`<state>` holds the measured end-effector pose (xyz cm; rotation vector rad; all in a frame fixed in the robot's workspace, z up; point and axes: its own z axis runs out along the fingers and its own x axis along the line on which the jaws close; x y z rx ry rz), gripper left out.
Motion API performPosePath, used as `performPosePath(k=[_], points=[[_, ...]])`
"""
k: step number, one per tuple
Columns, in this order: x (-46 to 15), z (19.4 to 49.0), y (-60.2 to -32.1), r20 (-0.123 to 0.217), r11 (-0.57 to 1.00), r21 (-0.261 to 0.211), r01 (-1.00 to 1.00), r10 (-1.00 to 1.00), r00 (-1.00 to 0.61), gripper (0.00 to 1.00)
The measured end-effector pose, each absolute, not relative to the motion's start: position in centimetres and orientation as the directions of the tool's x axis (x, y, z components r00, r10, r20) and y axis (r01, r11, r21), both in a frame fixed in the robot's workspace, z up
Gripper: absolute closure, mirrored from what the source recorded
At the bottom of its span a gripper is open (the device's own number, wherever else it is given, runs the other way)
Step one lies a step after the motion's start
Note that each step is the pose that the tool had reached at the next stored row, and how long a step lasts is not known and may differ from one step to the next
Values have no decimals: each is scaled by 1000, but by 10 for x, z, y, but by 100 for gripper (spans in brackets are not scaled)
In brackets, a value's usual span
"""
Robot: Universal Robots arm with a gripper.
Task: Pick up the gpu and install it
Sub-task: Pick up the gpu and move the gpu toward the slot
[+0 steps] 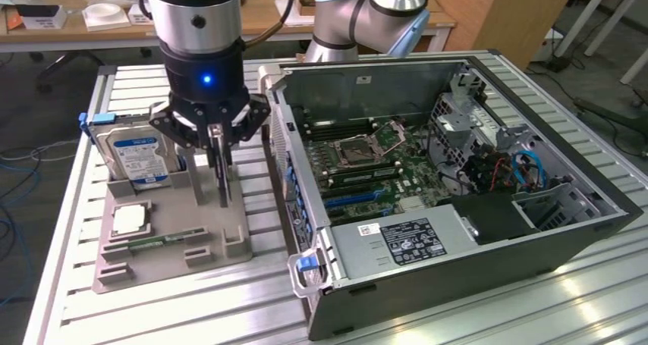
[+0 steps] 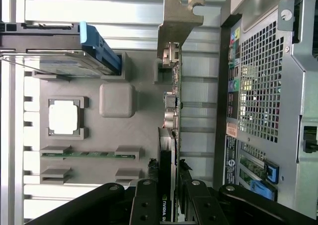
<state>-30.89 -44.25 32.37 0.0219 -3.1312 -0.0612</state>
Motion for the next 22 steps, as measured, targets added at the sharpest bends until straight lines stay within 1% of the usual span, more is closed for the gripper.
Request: performPosePath(k=[22], points=[[-309, 336, -442, 9, 999, 39, -14, -14, -1000, 74]])
